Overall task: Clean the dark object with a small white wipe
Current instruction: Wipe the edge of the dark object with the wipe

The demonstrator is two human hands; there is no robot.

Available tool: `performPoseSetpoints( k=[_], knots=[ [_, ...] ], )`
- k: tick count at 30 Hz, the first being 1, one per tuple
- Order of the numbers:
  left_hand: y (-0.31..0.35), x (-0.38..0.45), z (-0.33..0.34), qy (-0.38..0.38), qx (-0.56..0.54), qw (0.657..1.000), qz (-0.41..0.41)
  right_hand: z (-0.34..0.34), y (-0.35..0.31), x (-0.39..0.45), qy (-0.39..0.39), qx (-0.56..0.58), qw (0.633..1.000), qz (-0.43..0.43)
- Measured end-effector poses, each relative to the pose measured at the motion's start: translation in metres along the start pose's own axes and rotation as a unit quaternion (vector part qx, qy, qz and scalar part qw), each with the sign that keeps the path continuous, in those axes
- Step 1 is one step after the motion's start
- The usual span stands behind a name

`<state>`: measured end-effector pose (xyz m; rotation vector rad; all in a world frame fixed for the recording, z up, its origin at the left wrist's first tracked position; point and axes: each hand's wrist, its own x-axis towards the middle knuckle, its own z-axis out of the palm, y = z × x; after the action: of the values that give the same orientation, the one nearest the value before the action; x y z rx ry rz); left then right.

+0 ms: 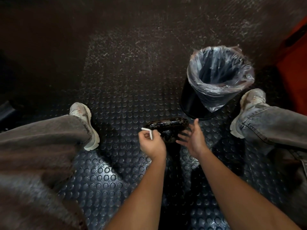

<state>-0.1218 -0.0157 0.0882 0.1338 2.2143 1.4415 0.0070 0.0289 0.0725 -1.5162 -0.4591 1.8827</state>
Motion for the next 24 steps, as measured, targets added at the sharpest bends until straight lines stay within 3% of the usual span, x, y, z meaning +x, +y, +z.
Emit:
performPoseSetpoints(
  k=[4, 11, 19, 22, 24],
  knots=[
    [-0.012, 0.005, -0.002, -0.028, 0.063, 0.997, 0.043, 0.000, 0.001, 0.000, 0.003, 0.003, 1.000, 0.002],
    [-0.011, 0.014, -0.004, 0.007, 0.012, 0.992, -0.123, -0.002, 0.001, 0.001, 0.001, 0.001, 1.000, 0.004],
    [-0.006, 0.000, -0.003, -0.009, 0.010, 1.000, -0.006, 0.000, 0.000, 0.001, 0.005, 0.010, 1.000, 0.015],
    [-0.011, 0.005, -0.004, -0.015, 0.031, 0.999, -0.015, 0.000, -0.001, 0.000, 0.005, 0.009, 1.000, 0.015],
    [-0.013, 0.011, -0.004, -0.004, 0.035, 0.997, -0.068, 0.000, -0.001, -0.001, 0.003, 0.010, 1.000, 0.017]
  ],
)
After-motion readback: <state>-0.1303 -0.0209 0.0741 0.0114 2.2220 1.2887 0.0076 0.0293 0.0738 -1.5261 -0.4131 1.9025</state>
